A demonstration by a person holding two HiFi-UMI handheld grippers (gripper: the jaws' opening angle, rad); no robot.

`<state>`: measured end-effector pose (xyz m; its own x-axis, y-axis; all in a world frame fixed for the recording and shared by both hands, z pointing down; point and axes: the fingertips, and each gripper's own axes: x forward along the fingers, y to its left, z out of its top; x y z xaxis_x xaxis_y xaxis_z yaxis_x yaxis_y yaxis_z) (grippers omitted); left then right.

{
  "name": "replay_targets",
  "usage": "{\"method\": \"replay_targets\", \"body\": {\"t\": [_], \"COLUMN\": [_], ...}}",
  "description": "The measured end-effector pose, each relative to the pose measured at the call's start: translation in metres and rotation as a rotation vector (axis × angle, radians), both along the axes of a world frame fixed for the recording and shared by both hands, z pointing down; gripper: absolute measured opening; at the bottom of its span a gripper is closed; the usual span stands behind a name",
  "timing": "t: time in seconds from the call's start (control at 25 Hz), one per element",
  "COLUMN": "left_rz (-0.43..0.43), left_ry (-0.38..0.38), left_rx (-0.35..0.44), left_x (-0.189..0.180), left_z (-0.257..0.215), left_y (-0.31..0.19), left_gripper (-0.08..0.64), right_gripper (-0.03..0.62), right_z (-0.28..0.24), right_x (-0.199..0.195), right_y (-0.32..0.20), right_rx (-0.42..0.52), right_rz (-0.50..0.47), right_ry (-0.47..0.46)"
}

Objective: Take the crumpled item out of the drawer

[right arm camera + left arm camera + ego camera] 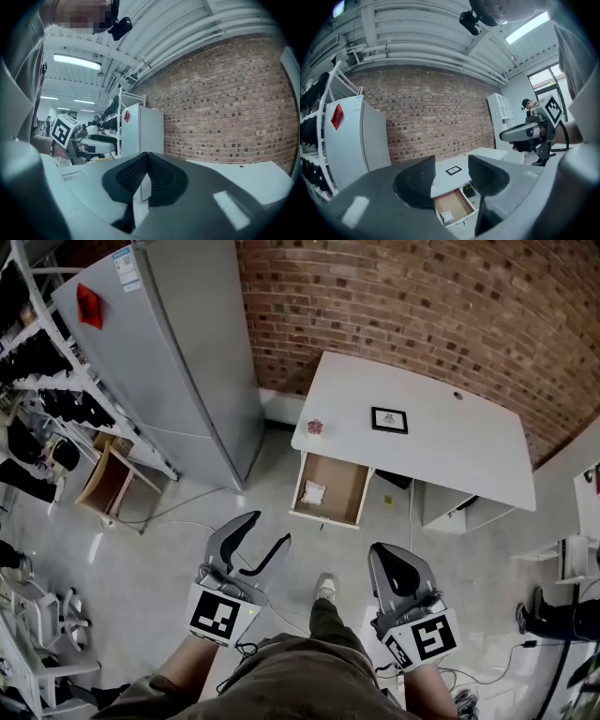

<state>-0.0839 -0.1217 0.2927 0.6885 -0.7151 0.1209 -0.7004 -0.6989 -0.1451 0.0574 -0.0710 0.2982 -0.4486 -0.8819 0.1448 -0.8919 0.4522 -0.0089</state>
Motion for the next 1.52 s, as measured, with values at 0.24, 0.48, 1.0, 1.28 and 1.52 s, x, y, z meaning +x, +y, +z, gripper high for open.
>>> {"method": "replay_targets", "body": {"t": [0.24, 0.48, 1.0, 1.28, 1.52], "left_rz": [-0.041, -0.072, -0.025, -0.016, -0.018], "left_ry": [-0.021, -0.004, -0.026, -0.044, -0.119], "left_rx": [-0.022, -0.054, -0.064, -0.144, -0.192], "left_x": [0.045, 0.076, 0.082, 0.059, 0.060], "left_z": [0.003, -0.003, -0.001, 0.021, 0.065], "left_y": [-0.078, -0.130, -0.185, -0.214, -0.237], "left_gripper": [0.218, 0.218, 0.218, 0.214, 0.215], "right_gripper": [0.028, 0.028, 0.028, 0.028, 0.028], "right_z": [0.003, 0.001, 0.002, 0.015, 0.044], "right_x": [0.046, 0.078, 0.096, 0.084, 0.084], "right_y": [-0.079, -0.142, -0.196, -0.211, -0.227], "right_rx": [-0.024, -0.019, -0.035, -0.070, -0.134], "right_rz": [-0.040, -0.062, 0.024, 0.065, 0.113], "right_ry": [-0.002, -0.001, 0.017, 0.019, -0.010]}}
